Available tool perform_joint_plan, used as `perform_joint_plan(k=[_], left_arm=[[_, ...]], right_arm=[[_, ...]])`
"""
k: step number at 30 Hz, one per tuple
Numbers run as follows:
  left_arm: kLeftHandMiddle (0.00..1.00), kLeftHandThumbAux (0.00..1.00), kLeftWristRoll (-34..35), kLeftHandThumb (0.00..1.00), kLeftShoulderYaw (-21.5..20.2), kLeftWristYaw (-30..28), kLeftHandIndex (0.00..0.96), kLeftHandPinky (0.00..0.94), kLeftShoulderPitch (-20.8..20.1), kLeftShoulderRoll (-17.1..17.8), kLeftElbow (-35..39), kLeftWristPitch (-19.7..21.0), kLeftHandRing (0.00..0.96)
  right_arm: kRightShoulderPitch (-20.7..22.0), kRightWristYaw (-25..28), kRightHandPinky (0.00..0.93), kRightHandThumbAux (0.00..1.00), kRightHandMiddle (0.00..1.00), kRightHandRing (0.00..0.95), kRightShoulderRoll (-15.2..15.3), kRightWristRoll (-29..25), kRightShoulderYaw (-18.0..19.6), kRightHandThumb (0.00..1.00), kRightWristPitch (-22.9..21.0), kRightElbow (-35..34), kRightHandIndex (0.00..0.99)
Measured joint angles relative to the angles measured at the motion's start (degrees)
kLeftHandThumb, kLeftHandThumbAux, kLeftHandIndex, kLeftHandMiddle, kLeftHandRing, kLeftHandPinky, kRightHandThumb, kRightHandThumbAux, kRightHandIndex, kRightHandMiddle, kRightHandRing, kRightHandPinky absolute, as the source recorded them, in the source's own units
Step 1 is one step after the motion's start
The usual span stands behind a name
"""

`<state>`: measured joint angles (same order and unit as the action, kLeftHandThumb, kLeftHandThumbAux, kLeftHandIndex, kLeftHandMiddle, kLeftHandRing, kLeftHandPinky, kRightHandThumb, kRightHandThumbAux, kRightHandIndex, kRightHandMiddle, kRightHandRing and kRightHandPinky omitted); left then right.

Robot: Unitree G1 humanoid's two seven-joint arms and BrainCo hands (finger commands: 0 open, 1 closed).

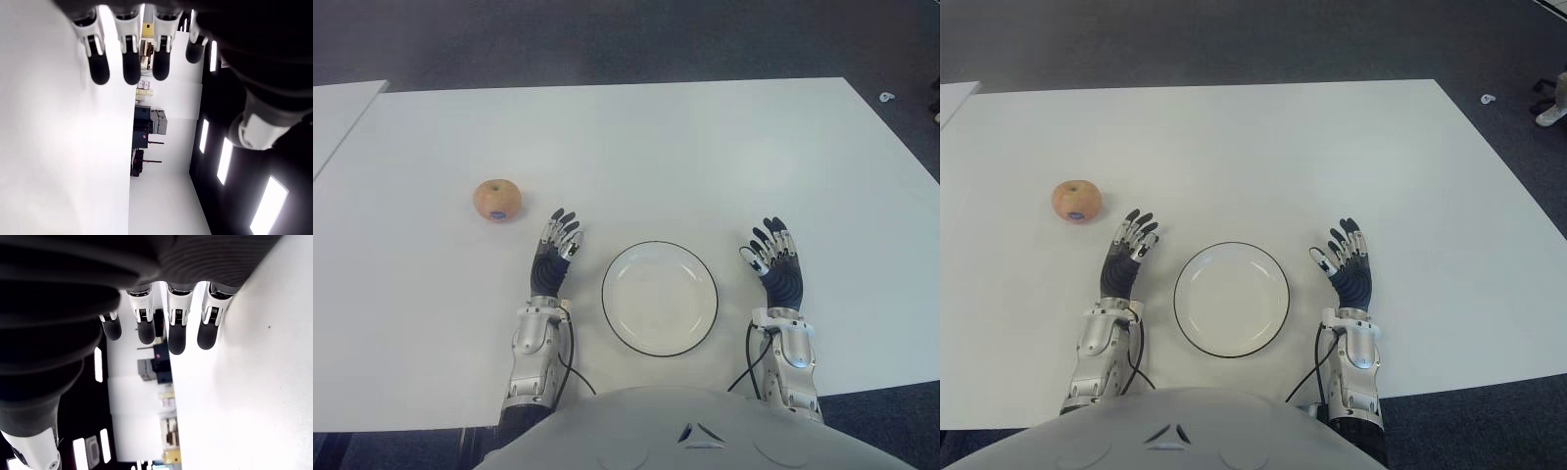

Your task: Put the apples into the plate.

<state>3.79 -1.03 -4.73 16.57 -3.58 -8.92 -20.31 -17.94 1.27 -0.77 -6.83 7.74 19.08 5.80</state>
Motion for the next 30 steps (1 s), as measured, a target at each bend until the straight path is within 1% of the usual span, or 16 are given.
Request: perform_joint_plan(k=[9, 22, 30], left_arm=[[0.159, 0.553, -0.4, 0.308, 0.0, 0.0, 0.102, 0.211, 0.0, 0.0, 0.0, 0.0, 0.179], [0.162, 0.547, 0.0, 0.317, 0.0, 0.0, 0.099, 0.211, 0.0, 0.1, 0.0, 0.2, 0.180], [0.164, 0.544, 0.4, 0.328, 0.0, 0.0, 0.103, 0.207, -0.1, 0.1, 0.0, 0.4, 0.178]], right_arm=[[0.0, 0.0, 0.173, 0.731, 0.114, 0.134, 0.0, 0.0, 0.0, 0.303, 0.0, 0.0, 0.067], [0.0, -0.2, 0.178, 0.717, 0.111, 0.136, 0.0, 0.0, -0.1, 0.302, 0.0, 0.0, 0.062], [0.0, -0.3, 0.158, 0.717, 0.112, 0.130, 0.0, 0.0, -0.1, 0.301, 0.0, 0.0, 0.064]])
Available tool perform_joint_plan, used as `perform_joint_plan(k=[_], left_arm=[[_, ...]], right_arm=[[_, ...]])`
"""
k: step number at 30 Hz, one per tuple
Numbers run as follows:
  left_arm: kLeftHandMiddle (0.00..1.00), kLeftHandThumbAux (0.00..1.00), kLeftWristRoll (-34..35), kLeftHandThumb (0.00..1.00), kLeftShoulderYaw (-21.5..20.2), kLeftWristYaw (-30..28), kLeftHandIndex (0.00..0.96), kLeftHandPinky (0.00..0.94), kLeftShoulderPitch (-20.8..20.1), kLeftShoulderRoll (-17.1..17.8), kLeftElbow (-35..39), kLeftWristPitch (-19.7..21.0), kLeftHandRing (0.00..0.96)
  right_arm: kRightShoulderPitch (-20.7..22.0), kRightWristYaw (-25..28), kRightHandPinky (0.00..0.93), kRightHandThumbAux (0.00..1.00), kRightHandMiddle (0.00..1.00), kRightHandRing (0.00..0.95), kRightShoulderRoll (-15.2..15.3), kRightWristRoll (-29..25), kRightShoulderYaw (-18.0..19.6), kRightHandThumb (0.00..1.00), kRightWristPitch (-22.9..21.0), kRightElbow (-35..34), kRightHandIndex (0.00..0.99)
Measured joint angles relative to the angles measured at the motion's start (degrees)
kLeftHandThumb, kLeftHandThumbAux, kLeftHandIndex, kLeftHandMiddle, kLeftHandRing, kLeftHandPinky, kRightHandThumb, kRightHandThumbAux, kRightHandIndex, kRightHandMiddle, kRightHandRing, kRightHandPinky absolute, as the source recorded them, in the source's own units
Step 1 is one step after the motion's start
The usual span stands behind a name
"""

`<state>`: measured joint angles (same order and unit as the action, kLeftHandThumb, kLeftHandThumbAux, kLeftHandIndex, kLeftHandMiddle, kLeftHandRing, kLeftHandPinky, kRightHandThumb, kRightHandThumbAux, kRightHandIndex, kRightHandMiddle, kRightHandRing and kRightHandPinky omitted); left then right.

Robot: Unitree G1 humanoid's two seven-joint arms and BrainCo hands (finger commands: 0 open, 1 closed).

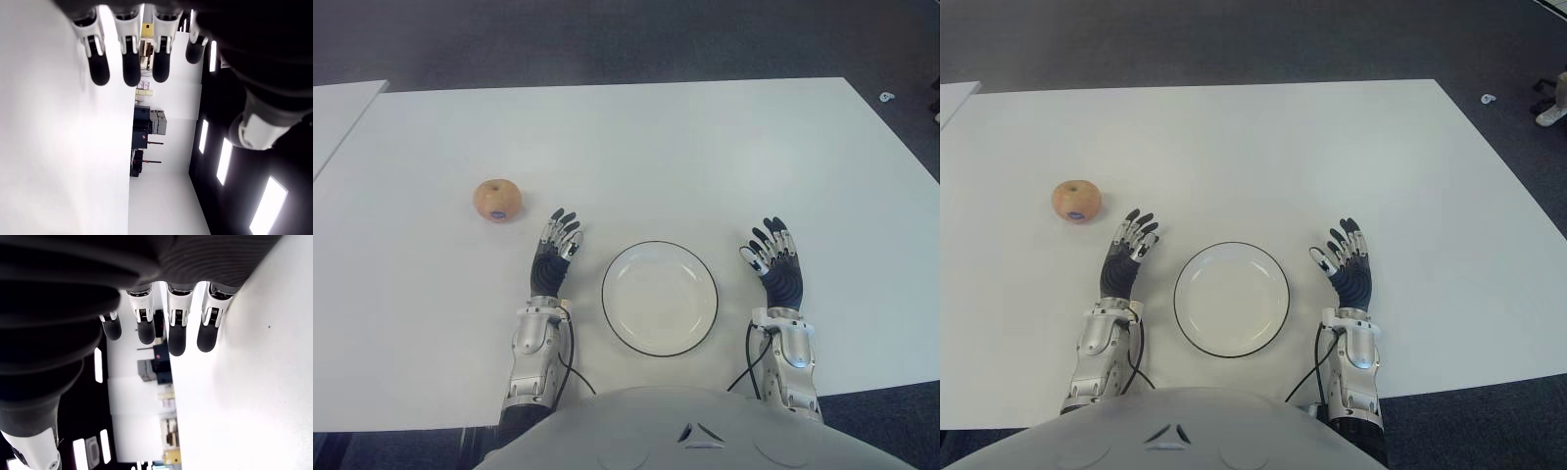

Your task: Put the apples into the plate.

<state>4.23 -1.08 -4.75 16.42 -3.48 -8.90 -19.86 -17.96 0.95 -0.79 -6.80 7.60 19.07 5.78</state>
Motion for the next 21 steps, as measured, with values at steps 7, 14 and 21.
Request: perform_joint_plan(k=[7, 14, 21], left_arm=[[0.142, 0.542, -0.6, 0.346, 0.0, 0.1, 0.088, 0.180, 0.0, 0.2, -0.1, -1.2, 0.154], [0.105, 0.526, -10.7, 0.343, -0.2, 6.2, 0.058, 0.099, 1.1, 1.6, 1.0, -7.1, 0.100], [0.080, 0.507, -20.2, 0.312, -0.8, 12.4, 0.043, 0.069, -0.7, 5.0, 3.5, -9.8, 0.065]], right_arm=[[0.0, 0.0, 0.175, 0.714, 0.118, 0.135, 0.0, 0.0, 0.0, 0.308, 0.0, 0.0, 0.067], [0.1, -0.1, 0.159, 0.715, 0.113, 0.128, -0.1, 0.0, 0.0, 0.312, 0.0, 0.0, 0.065], [0.2, -0.4, 0.155, 0.709, 0.106, 0.121, -0.1, 0.1, -0.1, 0.302, 0.0, 0.2, 0.060]])
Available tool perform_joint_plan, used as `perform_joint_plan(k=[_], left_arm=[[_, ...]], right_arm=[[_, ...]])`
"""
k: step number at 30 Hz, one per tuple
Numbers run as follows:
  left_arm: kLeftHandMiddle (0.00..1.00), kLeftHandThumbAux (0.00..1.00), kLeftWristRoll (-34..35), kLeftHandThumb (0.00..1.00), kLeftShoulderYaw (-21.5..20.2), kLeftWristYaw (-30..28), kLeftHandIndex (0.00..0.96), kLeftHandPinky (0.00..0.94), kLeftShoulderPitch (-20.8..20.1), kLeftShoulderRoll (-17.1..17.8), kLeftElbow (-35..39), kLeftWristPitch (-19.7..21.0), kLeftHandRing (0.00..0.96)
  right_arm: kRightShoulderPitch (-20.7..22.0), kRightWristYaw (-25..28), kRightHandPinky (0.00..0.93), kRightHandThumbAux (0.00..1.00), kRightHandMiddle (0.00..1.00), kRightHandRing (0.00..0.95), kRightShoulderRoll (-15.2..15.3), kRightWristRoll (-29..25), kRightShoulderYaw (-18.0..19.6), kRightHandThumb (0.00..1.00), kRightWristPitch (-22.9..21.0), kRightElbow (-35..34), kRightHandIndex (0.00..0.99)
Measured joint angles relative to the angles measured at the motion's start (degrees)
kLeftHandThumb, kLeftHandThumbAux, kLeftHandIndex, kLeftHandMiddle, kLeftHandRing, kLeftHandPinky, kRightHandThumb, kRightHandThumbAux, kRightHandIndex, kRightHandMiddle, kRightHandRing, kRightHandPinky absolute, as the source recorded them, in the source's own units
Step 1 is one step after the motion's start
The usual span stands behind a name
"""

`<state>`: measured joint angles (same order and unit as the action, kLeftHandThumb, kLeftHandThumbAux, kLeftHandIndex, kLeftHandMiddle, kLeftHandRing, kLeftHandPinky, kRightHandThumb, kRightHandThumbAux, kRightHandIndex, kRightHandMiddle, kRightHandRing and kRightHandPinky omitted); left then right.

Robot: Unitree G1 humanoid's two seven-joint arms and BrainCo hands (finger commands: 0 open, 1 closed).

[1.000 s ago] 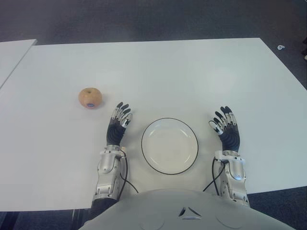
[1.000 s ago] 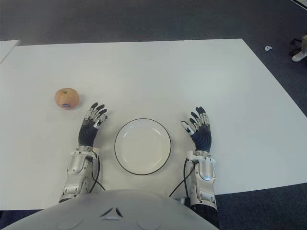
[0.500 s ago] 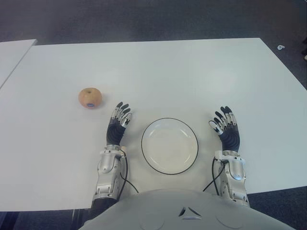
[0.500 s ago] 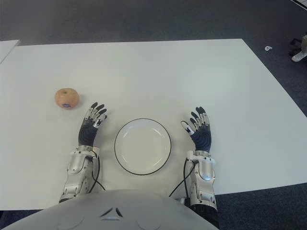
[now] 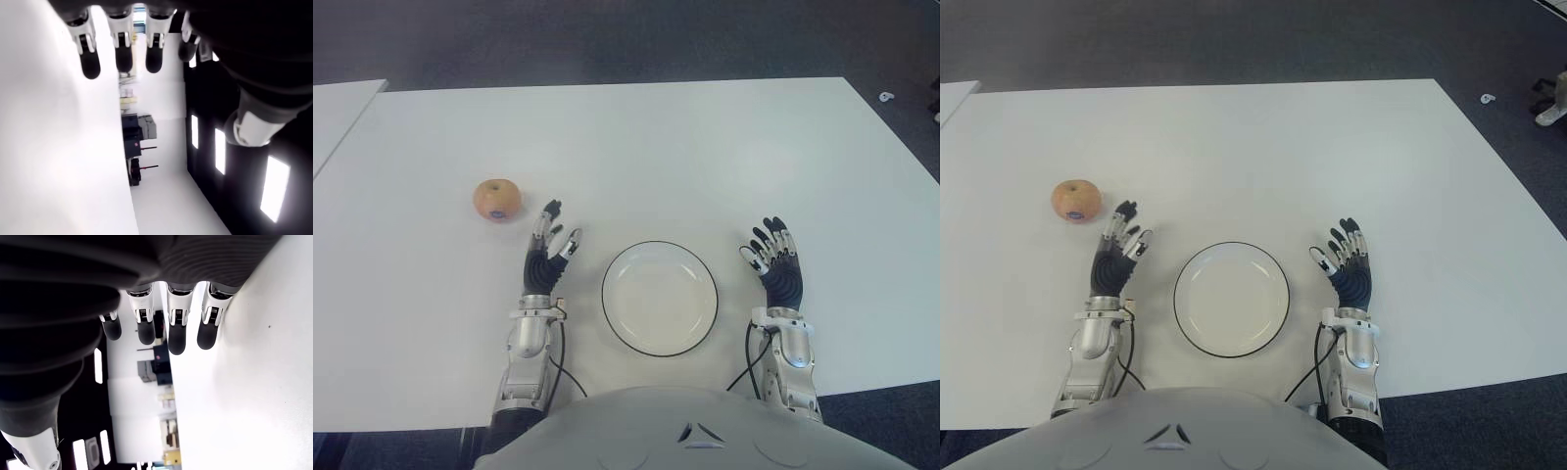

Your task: Put the apples into the plate.

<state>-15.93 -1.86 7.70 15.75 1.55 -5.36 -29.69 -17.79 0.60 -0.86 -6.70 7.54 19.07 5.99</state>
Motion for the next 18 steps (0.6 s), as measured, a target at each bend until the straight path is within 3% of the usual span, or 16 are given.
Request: perform_joint_plan(k=[6, 12, 18], left_arm=[[0.071, 0.499, -5.0, 0.281, 0.0, 3.6, 0.039, 0.062, -4.6, 2.9, -0.5, -0.1, 0.052], [0.066, 0.501, -11.8, 0.269, 0.7, 9.7, 0.034, 0.071, -8.7, 5.9, -2.0, -4.7, 0.049], [0.084, 0.465, -23.6, 0.280, 0.8, 18.9, 0.062, 0.086, -10.8, 9.6, -1.6, -5.1, 0.064]], right_arm=[[0.2, -0.2, 0.155, 0.704, 0.106, 0.120, 0.0, 0.2, -0.1, 0.298, 0.0, 0.2, 0.062], [0.6, -0.3, 0.128, 0.701, 0.103, 0.109, -0.1, 0.3, -0.5, 0.290, 0.0, 0.4, 0.059], [1.3, -0.4, 0.114, 0.705, 0.100, 0.100, 0.0, 0.3, -0.5, 0.279, 0.0, 0.7, 0.054]])
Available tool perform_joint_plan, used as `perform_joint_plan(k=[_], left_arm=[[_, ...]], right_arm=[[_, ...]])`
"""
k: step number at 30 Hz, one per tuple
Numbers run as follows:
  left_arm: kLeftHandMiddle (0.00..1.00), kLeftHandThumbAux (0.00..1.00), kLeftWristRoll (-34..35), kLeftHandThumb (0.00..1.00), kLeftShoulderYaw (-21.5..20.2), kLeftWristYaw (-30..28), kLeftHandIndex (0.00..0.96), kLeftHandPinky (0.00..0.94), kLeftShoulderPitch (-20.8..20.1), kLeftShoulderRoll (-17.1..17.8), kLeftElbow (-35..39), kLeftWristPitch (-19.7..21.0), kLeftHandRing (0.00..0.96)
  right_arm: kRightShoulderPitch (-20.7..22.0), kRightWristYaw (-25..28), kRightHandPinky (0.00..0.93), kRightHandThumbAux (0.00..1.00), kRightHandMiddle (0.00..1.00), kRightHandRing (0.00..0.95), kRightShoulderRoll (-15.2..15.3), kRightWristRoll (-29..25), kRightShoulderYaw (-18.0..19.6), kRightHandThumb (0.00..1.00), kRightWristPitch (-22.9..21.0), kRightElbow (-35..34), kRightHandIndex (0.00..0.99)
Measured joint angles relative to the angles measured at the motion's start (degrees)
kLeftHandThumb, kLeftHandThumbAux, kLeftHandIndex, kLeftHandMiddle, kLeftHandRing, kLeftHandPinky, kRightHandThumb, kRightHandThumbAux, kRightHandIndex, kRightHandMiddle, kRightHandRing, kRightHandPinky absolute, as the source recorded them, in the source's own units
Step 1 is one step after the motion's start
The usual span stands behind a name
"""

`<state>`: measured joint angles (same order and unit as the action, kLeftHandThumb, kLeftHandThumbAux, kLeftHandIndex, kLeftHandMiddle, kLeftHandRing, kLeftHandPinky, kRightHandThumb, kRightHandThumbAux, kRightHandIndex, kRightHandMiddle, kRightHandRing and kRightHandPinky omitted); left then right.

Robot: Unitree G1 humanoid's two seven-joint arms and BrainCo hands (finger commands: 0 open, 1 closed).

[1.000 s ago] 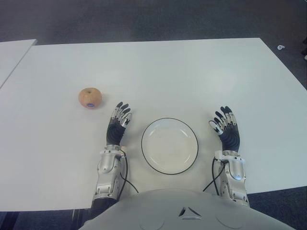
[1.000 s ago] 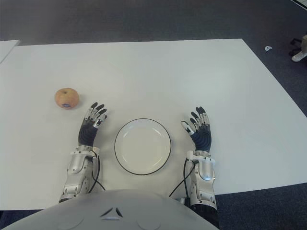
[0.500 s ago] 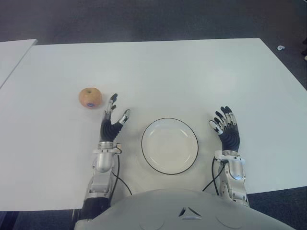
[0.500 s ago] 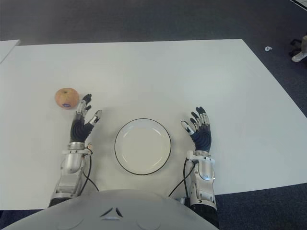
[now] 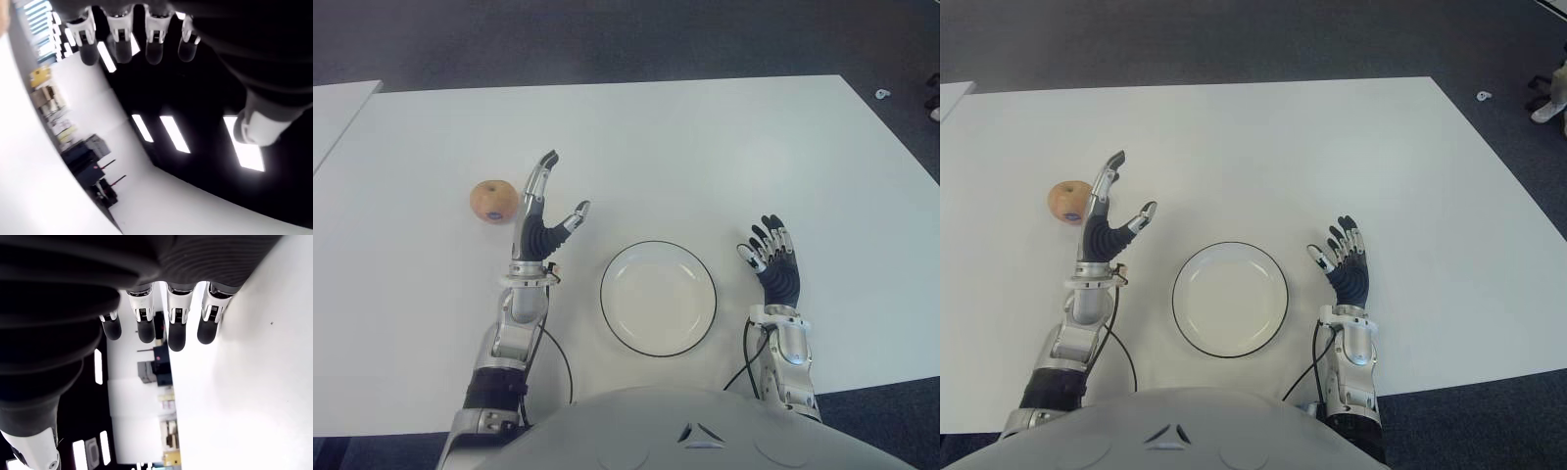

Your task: Put the apples into the plate.

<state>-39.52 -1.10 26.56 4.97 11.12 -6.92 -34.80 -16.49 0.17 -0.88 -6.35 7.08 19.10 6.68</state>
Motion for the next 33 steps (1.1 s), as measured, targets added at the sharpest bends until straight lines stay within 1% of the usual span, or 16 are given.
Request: perform_joint_plan(k=[2, 4, 7, 11, 14, 19, 22, 24, 27, 33], left_arm=[[0.090, 0.455, -4.3, 0.283, 0.0, 2.6, 0.071, 0.085, -0.8, 2.1, 0.1, 1.6, 0.068], [0.091, 0.438, -9.2, 0.289, 0.0, 5.0, 0.079, 0.064, -2.0, 4.7, 0.0, 3.8, 0.064], [0.083, 0.408, -15.3, 0.310, 0.5, 6.8, 0.081, 0.026, -5.0, 9.5, -1.1, 8.0, 0.048], [0.073, 0.379, -19.1, 0.337, 1.4, 7.9, 0.077, 0.005, -8.4, 14.0, -2.1, 12.7, 0.030], [0.069, 0.365, -20.4, 0.353, 2.6, 8.6, 0.073, 0.001, -9.6, 15.5, -2.1, 15.4, 0.022], [0.061, 0.347, -22.1, 0.367, 5.1, 8.7, 0.069, 0.000, -10.8, 16.6, -2.2, 19.2, 0.007], [0.062, 0.328, -23.8, 0.377, 6.3, 7.7, 0.080, 0.000, -11.7, 17.8, -2.2, 22.2, 0.005], [0.057, 0.326, -24.8, 0.366, 6.7, 6.7, 0.078, 0.000, -12.6, 18.9, -2.3, 24.1, 0.002], [0.054, 0.317, -25.5, 0.347, 7.2, 5.2, 0.088, 0.000, -14.5, 21.0, -2.9, 26.2, 0.000], [0.058, 0.301, -26.7, 0.306, 9.3, 4.4, 0.111, 0.000, -19.7, 25.4, -8.4, 28.9, 0.000]], right_arm=[[0.1, -0.1, 0.110, 0.706, 0.098, 0.097, 0.0, 0.1, 0.0, 0.275, 0.0, 0.1, 0.052], [0.2, -0.3, 0.117, 0.707, 0.098, 0.098, 0.0, 0.3, 0.0, 0.272, 0.0, 0.4, 0.051], [0.7, -0.5, 0.121, 0.707, 0.099, 0.100, 0.1, 0.5, 0.0, 0.267, 0.0, 1.0, 0.049], [1.0, -0.8, 0.136, 0.709, 0.102, 0.107, 0.2, 0.7, -0.1, 0.263, 0.0, 1.4, 0.048], [1.3, -0.8, 0.148, 0.711, 0.107, 0.115, 0.2, 0.9, -0.1, 0.265, 0.0, 1.5, 0.051], [1.8, -0.7, 0.138, 0.707, 0.109, 0.115, 0.2, 0.9, -0.1, 0.270, 0.0, 1.8, 0.054], [2.0, -0.7, 0.133, 0.708, 0.105, 0.110, 0.3, 1.0, -0.1, 0.272, 0.0, 1.9, 0.054], [2.0, -0.7, 0.134, 0.709, 0.104, 0.109, 0.3, 1.1, -0.1, 0.274, 0.0, 2.0, 0.055], [2.1, -0.7, 0.127, 0.713, 0.100, 0.103, 0.5, 1.1, -0.1, 0.279, 0.0, 2.2, 0.056], [2.2, -0.3, 0.124, 0.721, 0.093, 0.095, 0.9, 1.0, 0.1, 0.289, 0.1, 2.6, 0.059]])
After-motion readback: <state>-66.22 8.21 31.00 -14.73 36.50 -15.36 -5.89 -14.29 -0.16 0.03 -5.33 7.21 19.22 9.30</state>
